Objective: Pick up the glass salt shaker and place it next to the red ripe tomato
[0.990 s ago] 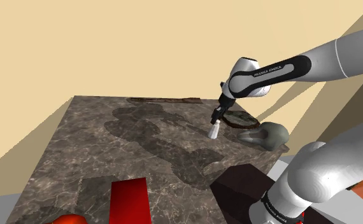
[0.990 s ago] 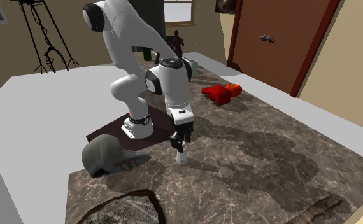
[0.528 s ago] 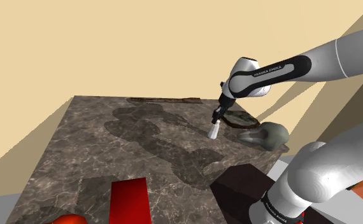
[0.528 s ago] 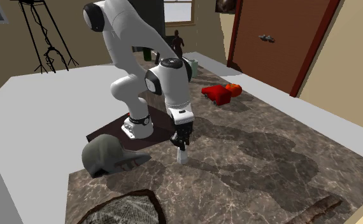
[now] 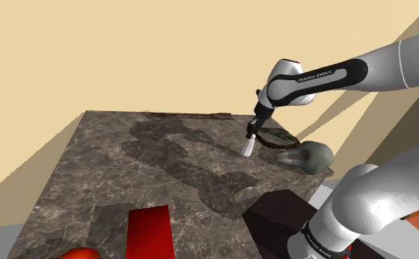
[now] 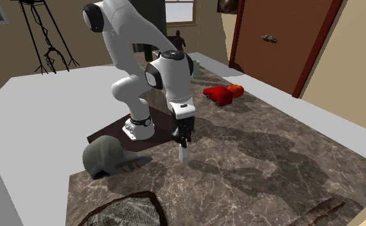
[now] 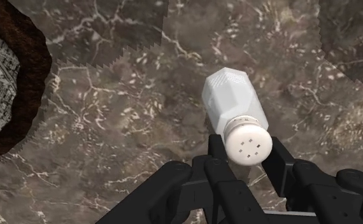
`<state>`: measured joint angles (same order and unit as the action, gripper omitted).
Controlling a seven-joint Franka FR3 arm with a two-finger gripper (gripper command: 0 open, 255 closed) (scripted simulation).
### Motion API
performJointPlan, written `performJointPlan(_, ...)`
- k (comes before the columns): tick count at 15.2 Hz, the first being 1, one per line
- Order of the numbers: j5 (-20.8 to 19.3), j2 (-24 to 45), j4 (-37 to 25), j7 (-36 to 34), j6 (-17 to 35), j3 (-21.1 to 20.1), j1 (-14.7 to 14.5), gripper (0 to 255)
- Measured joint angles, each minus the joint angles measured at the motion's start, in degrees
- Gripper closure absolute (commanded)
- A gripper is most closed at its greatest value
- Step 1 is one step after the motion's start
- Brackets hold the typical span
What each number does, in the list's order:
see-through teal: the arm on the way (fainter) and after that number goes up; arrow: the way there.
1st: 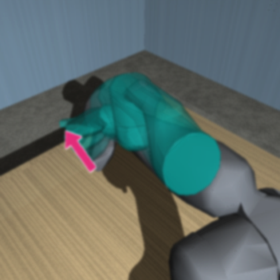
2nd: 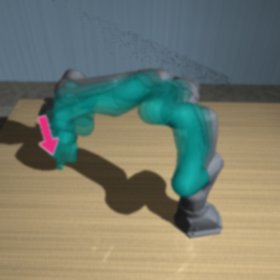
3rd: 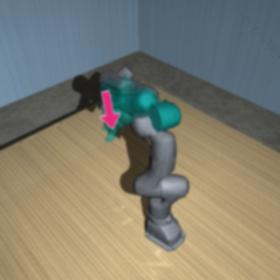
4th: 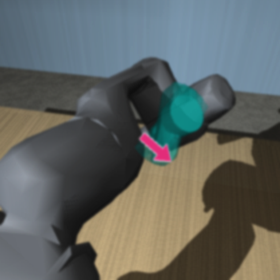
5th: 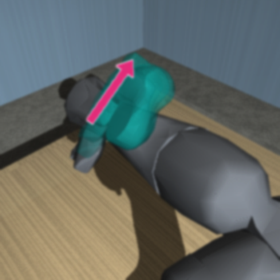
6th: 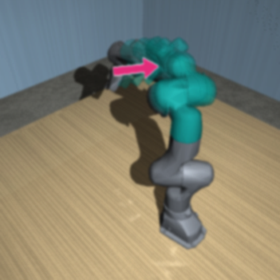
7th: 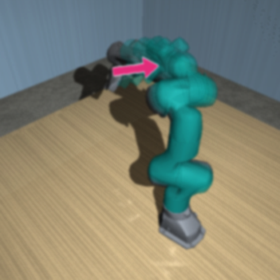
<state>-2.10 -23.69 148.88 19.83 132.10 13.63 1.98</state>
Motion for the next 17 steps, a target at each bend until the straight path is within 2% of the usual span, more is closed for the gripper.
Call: performJointPlan(17, -0.32, -5.25, -9.37, -1.31, -14.56, -1.48, 0.19, 255)
